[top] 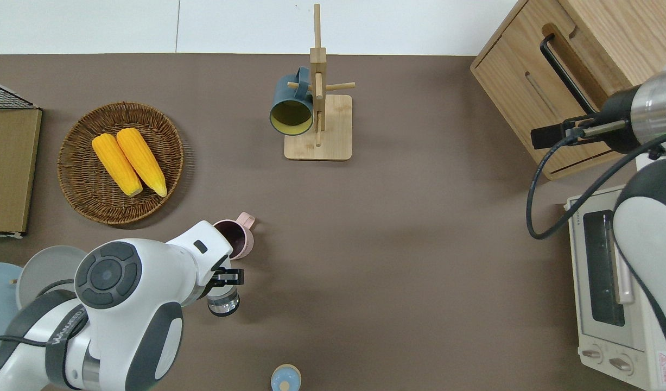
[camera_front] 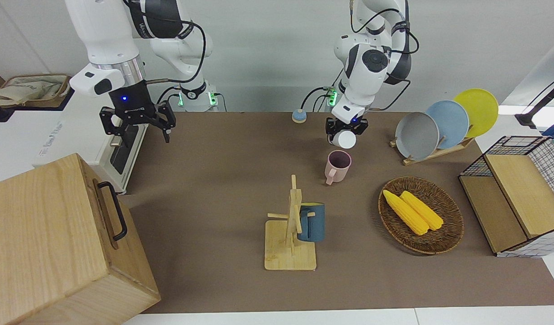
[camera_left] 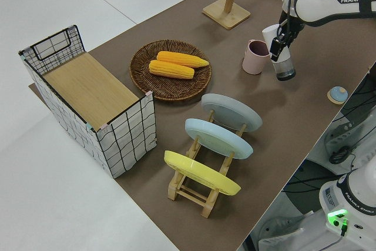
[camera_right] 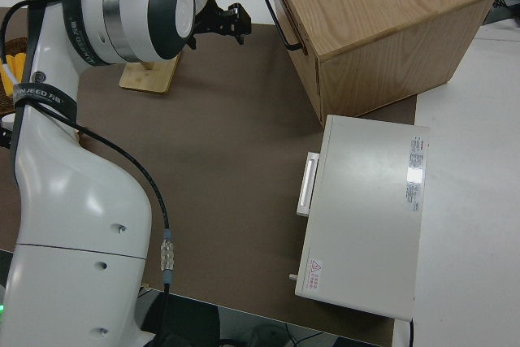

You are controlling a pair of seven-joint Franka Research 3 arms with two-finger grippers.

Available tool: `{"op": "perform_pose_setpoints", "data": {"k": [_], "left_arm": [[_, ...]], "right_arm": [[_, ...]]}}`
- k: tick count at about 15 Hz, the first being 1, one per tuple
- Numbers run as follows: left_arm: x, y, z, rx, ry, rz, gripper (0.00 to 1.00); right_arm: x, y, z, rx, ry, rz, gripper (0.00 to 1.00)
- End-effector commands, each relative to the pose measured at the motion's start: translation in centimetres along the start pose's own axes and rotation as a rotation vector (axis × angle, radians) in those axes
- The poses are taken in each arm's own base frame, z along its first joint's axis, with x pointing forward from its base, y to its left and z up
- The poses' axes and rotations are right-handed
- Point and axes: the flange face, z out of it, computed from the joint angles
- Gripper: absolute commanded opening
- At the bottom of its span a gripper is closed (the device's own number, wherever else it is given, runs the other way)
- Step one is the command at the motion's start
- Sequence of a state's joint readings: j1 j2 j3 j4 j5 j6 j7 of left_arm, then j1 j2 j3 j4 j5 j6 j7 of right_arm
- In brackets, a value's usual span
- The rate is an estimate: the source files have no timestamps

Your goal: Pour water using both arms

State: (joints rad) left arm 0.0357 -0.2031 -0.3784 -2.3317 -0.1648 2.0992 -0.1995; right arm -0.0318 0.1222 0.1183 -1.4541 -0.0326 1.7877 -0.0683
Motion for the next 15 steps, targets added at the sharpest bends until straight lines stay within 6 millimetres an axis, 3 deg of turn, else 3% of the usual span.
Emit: {"op": "perform_pose_setpoints", "data": {"k": [1,6,15], "left_arm": [[0.6,0.0,-1.7,0.022,-0.006,-0.011,0.00],[2.1,0.2,-2.4,0.021,-0.082,-0.009,0.00],[2.0,0.2,-2.1,0.028,-0.093,-0.023,0.00]], "right_arm": [[-0.1,0.3,-0.4,0.012,0.010,0.000,0.990],[-0.1,0.3,-0.4,0.010,0.010,0.000,0.990],[-0.1,0.2,-0.4,0.012,0.010,-0.002,0.990]]}}
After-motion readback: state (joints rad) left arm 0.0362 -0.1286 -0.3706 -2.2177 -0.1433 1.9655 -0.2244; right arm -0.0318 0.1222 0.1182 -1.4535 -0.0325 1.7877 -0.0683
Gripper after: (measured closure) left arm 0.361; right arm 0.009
